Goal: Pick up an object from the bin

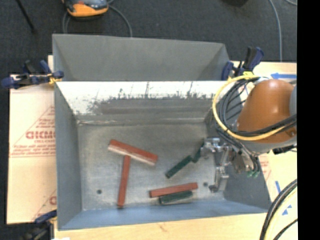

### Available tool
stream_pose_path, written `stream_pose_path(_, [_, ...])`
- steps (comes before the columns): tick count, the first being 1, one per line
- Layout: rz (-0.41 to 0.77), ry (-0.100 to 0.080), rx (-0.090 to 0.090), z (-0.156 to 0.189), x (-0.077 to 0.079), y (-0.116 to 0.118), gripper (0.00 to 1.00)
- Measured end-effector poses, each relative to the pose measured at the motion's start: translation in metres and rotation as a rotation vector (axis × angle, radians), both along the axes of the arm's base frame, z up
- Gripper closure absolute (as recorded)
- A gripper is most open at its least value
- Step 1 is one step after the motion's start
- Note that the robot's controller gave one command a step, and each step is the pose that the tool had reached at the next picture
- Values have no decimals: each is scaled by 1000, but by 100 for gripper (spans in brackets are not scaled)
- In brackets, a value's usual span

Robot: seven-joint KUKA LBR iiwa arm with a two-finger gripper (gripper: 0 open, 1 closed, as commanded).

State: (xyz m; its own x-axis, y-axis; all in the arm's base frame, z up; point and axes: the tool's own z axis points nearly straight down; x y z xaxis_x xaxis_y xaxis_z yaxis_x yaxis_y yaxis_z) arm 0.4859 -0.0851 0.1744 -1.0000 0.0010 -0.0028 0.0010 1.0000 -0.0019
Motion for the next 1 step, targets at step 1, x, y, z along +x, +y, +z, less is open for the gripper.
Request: stream_pose_path(1, [166,-3,-1,-102,8,39,100])
